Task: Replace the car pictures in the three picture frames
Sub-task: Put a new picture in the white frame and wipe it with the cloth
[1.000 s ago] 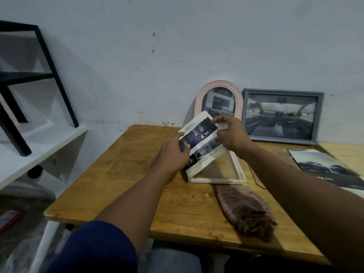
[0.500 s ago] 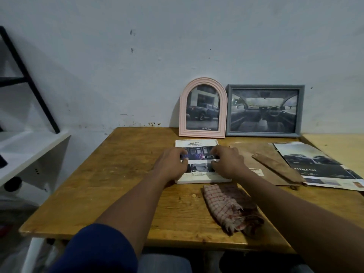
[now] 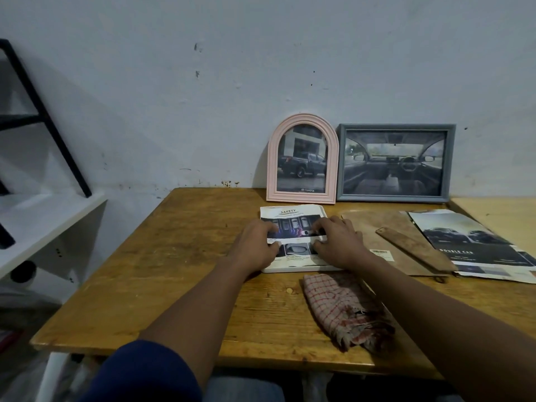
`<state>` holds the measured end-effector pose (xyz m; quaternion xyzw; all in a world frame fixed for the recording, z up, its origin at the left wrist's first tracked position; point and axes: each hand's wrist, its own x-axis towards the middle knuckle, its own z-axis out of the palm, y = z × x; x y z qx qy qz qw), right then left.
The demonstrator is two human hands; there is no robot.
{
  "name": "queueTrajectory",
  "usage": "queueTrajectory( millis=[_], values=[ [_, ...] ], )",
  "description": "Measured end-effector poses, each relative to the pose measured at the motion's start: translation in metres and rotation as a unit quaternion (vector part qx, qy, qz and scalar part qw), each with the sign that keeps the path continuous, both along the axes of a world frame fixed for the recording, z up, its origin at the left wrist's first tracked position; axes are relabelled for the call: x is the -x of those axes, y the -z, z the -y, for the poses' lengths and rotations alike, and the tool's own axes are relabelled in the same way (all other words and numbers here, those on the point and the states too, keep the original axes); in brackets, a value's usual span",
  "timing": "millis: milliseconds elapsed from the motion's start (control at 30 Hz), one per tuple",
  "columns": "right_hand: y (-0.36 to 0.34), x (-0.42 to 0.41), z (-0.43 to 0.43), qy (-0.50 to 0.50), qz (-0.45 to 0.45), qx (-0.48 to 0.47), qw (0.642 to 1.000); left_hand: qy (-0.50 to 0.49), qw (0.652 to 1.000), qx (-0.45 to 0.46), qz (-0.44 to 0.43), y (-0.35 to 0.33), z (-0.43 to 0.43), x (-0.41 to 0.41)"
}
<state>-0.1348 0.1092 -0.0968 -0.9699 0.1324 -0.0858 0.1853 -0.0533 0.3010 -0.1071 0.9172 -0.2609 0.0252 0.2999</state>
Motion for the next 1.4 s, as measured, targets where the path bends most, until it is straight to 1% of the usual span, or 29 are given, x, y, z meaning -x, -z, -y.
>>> queueTrajectory(
  millis=[133, 233, 300, 400, 467, 533, 600, 700, 800, 900, 1000, 1133, 1200, 1300, 1400],
  values=[
    [-0.004, -0.002, 0.006, 0.058, 0.040, -0.061, 0.996, -0.022, 0.999, 0.043, 0.003, -0.001, -0.003, 0.002],
    [-0.006, -0.005, 0.010, 0.087, 0.026, -0.118, 0.989, -0.033, 0.998, 0.049, 0.002, -0.001, -0.005, 0.001],
    [-0.007, -0.005, 0.010, 0.094, 0.016, -0.126, 0.987, -0.031, 0.998, 0.045, 0.001, -0.001, -0.004, 0.000],
    [-0.004, -0.006, 0.007, 0.092, 0.025, -0.081, 0.992, -0.015, 0.999, 0.030, 0.009, 0.001, -0.003, 0.001],
    [-0.002, -0.006, 0.004, 0.053, 0.033, -0.030, 0.998, -0.006, 0.999, 0.033, -0.010, 0.003, -0.002, 0.001],
    [-0.001, -0.006, 0.000, 0.008, 0.013, 0.000, 1.000, -0.001, 0.999, 0.035, -0.024, 0.003, -0.002, 0.001],
    [0.000, -0.008, -0.002, 0.004, -0.001, 0.021, 1.000, 0.005, 0.999, 0.037, -0.034, 0.003, -0.002, -0.002],
    [0.000, -0.008, -0.002, 0.014, 0.004, 0.027, 1.000, 0.004, 0.998, 0.042, -0.043, 0.002, -0.002, -0.004],
    [-0.002, -0.008, -0.001, 0.016, 0.017, -0.001, 1.000, -0.002, 0.997, 0.065, -0.031, 0.003, -0.001, -0.003],
    [-0.008, -0.006, 0.008, 0.051, 0.029, 0.004, 0.998, 0.001, 0.998, 0.062, 0.016, 0.006, 0.000, -0.002],
    [-0.015, 0.004, 0.028, 0.110, 0.007, 0.035, 0.993, 0.000, 0.998, 0.045, 0.037, 0.010, 0.001, -0.003],
    [-0.011, 0.031, 0.067, 0.156, -0.045, 0.081, 0.983, 0.003, 0.999, 0.037, 0.031, 0.013, 0.012, 0.000],
    [-0.006, 0.042, 0.083, 0.162, -0.073, 0.081, 0.981, 0.012, 0.999, 0.030, 0.028, 0.013, 0.019, 0.003],
    [-0.002, 0.050, 0.094, 0.166, -0.069, 0.070, 0.981, 0.022, 0.999, 0.024, 0.024, 0.015, 0.025, 0.008],
    [-0.002, 0.052, 0.096, 0.168, -0.062, 0.089, 0.980, 0.010, 1.000, 0.025, 0.014, 0.017, 0.025, 0.010]
  ],
)
